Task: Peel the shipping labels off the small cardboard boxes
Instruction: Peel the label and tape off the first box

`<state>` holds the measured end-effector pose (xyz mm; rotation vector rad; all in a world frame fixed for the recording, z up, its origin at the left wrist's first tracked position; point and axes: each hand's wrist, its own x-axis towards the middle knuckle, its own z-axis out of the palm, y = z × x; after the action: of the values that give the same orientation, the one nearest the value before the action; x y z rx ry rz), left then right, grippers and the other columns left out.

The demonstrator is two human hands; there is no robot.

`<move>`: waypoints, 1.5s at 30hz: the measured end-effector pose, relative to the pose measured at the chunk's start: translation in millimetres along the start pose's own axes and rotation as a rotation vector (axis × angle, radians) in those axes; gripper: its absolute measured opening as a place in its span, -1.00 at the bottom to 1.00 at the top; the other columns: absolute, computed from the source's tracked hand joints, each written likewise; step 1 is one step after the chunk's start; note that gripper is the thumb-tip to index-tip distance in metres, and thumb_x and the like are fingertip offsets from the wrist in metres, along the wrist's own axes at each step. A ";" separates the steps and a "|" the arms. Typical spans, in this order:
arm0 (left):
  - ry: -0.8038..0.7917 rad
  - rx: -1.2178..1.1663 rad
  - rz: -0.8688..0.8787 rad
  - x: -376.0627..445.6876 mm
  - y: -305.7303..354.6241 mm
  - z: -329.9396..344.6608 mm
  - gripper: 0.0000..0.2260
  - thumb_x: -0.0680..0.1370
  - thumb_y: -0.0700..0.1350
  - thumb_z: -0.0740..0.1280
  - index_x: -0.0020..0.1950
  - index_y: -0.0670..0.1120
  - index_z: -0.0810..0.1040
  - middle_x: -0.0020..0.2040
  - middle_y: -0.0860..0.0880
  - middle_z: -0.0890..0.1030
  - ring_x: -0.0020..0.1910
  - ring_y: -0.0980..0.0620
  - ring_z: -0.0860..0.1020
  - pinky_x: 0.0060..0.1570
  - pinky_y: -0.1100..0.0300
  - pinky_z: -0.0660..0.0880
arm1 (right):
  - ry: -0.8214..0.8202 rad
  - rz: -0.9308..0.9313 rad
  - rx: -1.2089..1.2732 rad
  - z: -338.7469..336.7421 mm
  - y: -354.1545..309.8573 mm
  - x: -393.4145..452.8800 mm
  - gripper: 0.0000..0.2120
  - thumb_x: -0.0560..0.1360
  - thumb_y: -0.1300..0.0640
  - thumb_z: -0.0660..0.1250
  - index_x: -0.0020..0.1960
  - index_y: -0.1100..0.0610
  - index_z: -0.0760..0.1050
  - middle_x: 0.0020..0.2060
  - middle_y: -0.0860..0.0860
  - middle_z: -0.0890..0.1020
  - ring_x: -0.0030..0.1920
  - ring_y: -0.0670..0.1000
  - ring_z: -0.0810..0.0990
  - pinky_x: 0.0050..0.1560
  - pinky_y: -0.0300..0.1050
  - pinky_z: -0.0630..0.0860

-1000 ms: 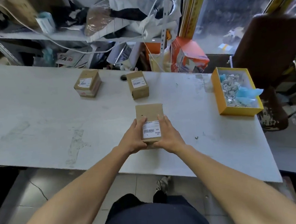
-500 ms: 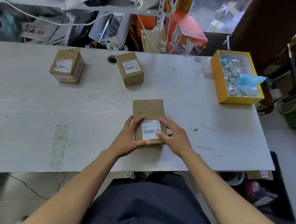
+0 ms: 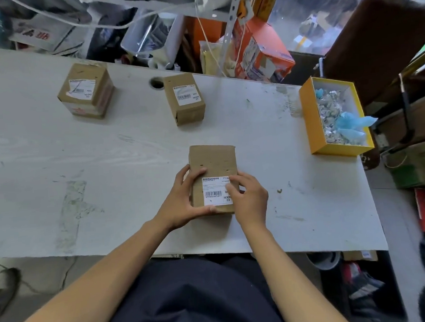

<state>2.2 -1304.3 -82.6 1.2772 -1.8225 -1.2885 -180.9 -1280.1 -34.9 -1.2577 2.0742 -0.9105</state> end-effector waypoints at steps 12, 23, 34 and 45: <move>-0.015 0.011 -0.002 8.0 -4.2 -2.1 -0.16 0.24 0.21 0.56 0.44 0.32 0.25 0.52 0.11 0.12 0.39 0.18 0.35 0.33 0.00 0.48 | -0.085 -0.004 -0.086 -9.3 -12.2 11.4 -0.81 0.44 0.17 0.46 0.05 0.06 0.67 0.10 -0.06 0.58 0.05 -0.12 0.52 0.11 -0.16 0.51; -0.016 -0.016 -0.004 8.7 -5.7 -1.6 -0.17 0.24 0.22 0.57 0.43 0.33 0.25 0.50 0.10 0.11 0.41 0.09 0.36 0.32 -0.04 0.49 | -0.170 0.094 -0.075 -12.0 -18.5 23.4 -0.90 0.42 0.18 0.47 -0.15 0.00 0.61 0.01 -0.10 0.50 0.02 -0.09 0.57 -0.04 -0.29 0.44; -0.016 -0.022 -0.012 7.7 -3.5 -1.6 -0.17 0.23 0.23 0.55 0.42 0.37 0.24 0.50 0.09 0.11 0.42 0.07 0.35 0.32 -0.06 0.49 | -0.173 0.147 -0.142 -4.9 -26.8 30.2 -0.95 0.51 0.17 0.38 -0.10 0.14 0.59 0.04 -0.04 0.42 -0.10 -0.10 0.49 -0.08 -0.28 0.39; -0.023 -0.008 -0.028 9.4 -5.2 -3.8 -0.16 0.24 0.22 0.57 0.44 0.34 0.26 0.51 0.12 0.11 0.42 0.06 0.37 0.28 -0.05 0.52 | -0.190 0.111 -0.018 -5.2 -20.3 23.4 -0.94 0.55 0.18 0.33 -0.01 0.06 0.48 0.11 -0.06 0.41 0.08 -0.05 0.53 -0.17 -0.41 0.36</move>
<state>3.8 -1314.9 -86.6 1.2926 -1.8194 -1.3292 -183.6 -1306.7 -18.3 -1.1765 1.9838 -0.6964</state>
